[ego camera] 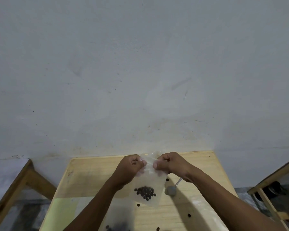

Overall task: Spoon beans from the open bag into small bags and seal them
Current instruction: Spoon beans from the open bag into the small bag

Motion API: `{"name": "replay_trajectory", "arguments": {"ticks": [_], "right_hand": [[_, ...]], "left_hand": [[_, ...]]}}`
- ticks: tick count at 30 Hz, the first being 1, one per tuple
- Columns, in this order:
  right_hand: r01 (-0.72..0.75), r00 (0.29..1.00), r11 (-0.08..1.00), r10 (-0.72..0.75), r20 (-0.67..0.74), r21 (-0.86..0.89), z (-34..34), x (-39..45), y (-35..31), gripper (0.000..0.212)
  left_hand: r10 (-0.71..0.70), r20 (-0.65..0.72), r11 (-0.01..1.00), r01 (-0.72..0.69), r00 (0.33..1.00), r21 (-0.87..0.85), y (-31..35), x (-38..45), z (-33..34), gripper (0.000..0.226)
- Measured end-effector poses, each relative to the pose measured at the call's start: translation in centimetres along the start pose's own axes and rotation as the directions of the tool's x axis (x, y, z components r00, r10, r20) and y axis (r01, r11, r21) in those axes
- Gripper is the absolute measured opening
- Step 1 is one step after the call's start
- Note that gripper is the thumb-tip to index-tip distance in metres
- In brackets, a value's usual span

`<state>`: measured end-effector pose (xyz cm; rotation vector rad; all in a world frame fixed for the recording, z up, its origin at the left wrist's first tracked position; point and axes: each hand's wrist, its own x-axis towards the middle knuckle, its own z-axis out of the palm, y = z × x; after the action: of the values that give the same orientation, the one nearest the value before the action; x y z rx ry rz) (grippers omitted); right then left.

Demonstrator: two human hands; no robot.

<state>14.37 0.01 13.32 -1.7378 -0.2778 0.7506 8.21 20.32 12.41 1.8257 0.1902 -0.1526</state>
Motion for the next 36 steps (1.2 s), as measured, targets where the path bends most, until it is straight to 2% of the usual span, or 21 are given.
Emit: {"name": "replay_trajectory", "arguments": {"ticks": [4, 11, 16, 19, 25, 27, 31, 34, 36], "right_hand": [[0.104, 0.993, 0.973, -0.113, -0.032, -0.208, 0.8, 0.2, -1.0, 0.019], [0.199, 0.971, 0.906, -0.233, -0.048, -0.373, 1.1, 0.8, -1.2, 0.017], [0.169, 0.97, 0.913, -0.22, -0.1, -0.371, 0.7, 0.9, -1.3, 0.015], [0.155, 0.972, 0.931, -0.204, -0.12, -0.33, 0.1, 0.8, -1.2, 0.022], [0.187, 0.949, 0.868, -0.28, -0.143, -0.46, 1.3, 0.2, -1.1, 0.022], [0.191, 0.95, 0.898, -0.27, -0.154, -0.397, 1.6, 0.1, -1.3, 0.022], [0.185, 0.972, 0.979, -0.195, -0.133, -0.08, 2.4, -0.5, -1.1, 0.026], [0.125, 0.987, 0.992, -0.127, -0.095, -0.027, 3.7, -1.0, -0.7, 0.011], [0.068, 0.994, 0.996, -0.063, -0.085, 0.057, 4.9, -1.0, -0.3, 0.01]], "left_hand": [[0.102, 0.014, 0.992, -0.103, 0.995, 0.076, 0.4, -0.3, 0.4, 0.021], [0.285, -0.092, 0.939, -0.259, 0.954, 0.224, -0.1, -0.6, 0.4, 0.019], [0.238, -0.156, 0.963, -0.212, 0.959, 0.165, -0.5, -0.7, -0.5, 0.02], [0.2, -0.172, 0.975, -0.179, 0.965, 0.131, -0.7, -1.0, -1.3, 0.02], [0.19, -0.189, 0.982, -0.186, 0.963, 0.04, -0.2, -2.1, -1.1, 0.02], [0.171, -0.185, 0.984, -0.178, 0.968, -0.02, -0.2, -2.5, -1.3, 0.019], [0.12, -0.251, 0.977, -0.159, 0.96, -0.139, -0.3, -3.2, -2.1, 0.02], [0.03, -0.298, 0.952, -0.118, 0.954, -0.282, -0.7, -3.7, -3.3, 0.023], [-0.027, -0.306, 0.938, -0.081, 0.952, -0.336, -1.2, -4.3, -4.0, 0.023]]}}
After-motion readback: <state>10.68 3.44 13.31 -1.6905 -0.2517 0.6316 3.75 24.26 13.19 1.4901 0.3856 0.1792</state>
